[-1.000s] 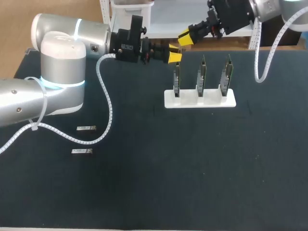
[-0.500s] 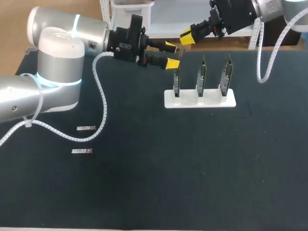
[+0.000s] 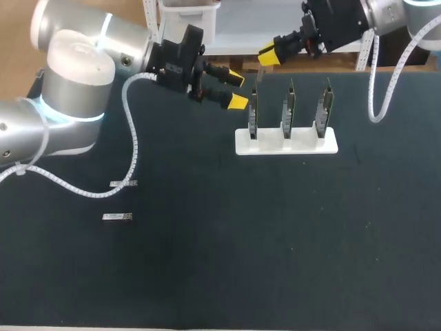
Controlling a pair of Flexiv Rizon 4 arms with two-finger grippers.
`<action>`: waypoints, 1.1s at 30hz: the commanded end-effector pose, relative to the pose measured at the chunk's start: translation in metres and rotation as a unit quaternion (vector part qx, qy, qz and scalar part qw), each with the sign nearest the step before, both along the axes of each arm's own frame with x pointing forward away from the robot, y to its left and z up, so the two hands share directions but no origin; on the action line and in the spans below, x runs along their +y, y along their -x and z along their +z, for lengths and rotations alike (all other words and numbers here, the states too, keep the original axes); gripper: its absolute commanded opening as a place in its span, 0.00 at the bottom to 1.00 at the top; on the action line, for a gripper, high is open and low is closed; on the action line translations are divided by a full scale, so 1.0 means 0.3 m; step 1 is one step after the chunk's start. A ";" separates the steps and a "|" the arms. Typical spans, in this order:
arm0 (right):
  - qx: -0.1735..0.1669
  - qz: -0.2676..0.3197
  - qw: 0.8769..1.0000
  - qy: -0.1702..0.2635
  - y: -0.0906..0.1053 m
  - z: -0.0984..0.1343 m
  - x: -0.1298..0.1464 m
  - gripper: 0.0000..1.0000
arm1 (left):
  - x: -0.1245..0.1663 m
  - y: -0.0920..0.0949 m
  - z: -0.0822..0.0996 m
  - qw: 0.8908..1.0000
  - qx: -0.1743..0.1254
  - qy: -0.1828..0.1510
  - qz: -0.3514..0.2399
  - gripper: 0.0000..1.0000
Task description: Pick up the optical module with the left hand, and insert it into the network port with the right hand.
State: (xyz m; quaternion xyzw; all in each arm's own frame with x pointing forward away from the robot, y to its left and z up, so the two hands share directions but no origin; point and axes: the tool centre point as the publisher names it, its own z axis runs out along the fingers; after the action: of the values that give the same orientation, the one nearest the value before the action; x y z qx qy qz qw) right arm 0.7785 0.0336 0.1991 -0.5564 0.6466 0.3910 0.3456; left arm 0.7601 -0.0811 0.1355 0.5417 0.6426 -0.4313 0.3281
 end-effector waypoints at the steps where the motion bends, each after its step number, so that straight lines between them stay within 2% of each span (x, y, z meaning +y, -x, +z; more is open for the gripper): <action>1: -0.004 -0.005 1.000 -0.003 0.020 -0.003 -0.005 0.00 | -0.002 -0.004 -0.002 1.000 -0.002 -0.029 -0.003 1.00; 9: -0.005 -0.010 1.000 -0.007 0.031 -0.007 -0.019 0.00 | 0.015 -0.006 -0.029 0.998 -0.004 -0.055 -0.004 1.00; 17: -0.005 -0.014 1.000 -0.009 0.032 -0.009 -0.031 0.00 | 0.026 -0.038 -0.053 0.994 -0.029 -0.100 -0.013 1.00; 21: -0.003 -0.015 1.000 -0.008 0.031 -0.013 -0.036 0.00 | 0.033 -0.047 -0.057 0.993 -0.034 -0.112 -0.021 1.00; 33: -0.005 -0.015 1.000 -0.006 0.023 -0.009 -0.036 0.00 | 0.030 -0.030 -0.108 0.991 -0.018 -0.128 -0.034 1.00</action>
State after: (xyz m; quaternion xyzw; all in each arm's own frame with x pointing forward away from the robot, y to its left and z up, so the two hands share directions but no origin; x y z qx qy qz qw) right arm 0.7720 0.0223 0.1962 -0.5460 0.6505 0.3883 0.3578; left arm 0.7640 -0.0692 0.1047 0.6068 0.6672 -0.3460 0.2587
